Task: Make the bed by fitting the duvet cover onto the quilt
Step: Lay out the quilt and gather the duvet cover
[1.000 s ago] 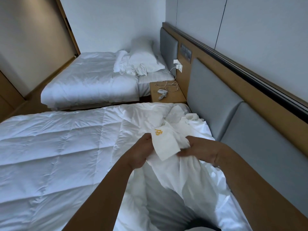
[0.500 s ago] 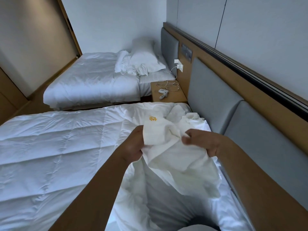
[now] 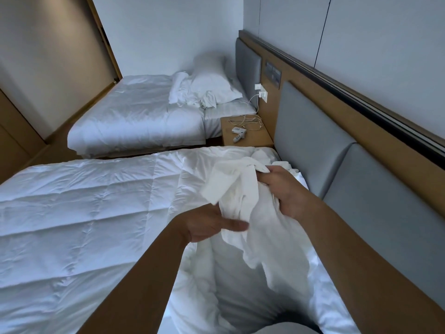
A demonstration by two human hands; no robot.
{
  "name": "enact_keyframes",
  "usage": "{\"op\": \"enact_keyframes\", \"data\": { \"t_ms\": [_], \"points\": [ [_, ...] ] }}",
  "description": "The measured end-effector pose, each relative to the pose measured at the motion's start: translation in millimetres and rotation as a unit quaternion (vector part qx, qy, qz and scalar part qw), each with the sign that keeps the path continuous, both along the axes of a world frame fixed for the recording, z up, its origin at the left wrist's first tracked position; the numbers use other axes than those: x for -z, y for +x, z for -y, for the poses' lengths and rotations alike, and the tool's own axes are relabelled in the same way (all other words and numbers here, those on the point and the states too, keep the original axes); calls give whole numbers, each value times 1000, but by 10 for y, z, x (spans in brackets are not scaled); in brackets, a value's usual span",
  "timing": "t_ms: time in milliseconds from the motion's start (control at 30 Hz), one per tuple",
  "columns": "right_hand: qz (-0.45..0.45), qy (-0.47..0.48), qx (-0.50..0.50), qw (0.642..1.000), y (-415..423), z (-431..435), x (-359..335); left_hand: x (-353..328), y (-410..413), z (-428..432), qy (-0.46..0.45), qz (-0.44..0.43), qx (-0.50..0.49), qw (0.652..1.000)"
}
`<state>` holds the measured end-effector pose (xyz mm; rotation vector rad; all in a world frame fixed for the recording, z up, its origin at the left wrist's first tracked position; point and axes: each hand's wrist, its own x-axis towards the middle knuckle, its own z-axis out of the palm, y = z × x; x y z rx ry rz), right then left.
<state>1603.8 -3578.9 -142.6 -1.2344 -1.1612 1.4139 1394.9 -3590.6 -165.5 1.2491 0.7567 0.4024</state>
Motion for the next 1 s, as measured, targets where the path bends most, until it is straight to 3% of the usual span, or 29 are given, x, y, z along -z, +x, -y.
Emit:
{"op": "enact_keyframes", "data": {
  "t_ms": [67, 133, 233, 267, 333, 433, 567, 667, 767, 900, 1000],
  "points": [
    [25, -22, -14, 999, 52, 18, -12, -18, -17, -36, -26, 42, -28, 998],
    [77, -69, -136, 985, 155, 95, 21, -36, -4, -106, -15, 60, -96, 993],
    [182, -91, -307, 930, 146, 247, 133, -95, 120, -186, 26, 30, -193, 980],
    [180, -80, -301, 933, 136, 261, 176, -111, 166, -195, 47, 5, -218, 975],
    [79, -69, -253, 962, 139, 246, 218, -125, 214, -185, 67, -17, -237, 969],
    [-52, -78, -141, 986, 228, 136, 204, -30, 159, -154, -7, 3, -178, 984],
    [-18, -28, -67, 997, 121, 48, 143, 102, 87, -34, 6, 8, 57, 998],
    [-1, -6, 5, 1000, 60, 31, 122, 84, 84, -37, 42, 8, 70, 997],
    [32, -65, -52, 996, 232, 128, 153, -13, 68, -115, 18, 44, -15, 999],
    [161, -76, -293, 939, 352, 338, 235, -174, 195, -215, 103, 3, -115, 988],
    [91, -53, -251, 962, 364, 263, 240, -161, 334, -171, 141, -54, -166, 975]
  ]
}}
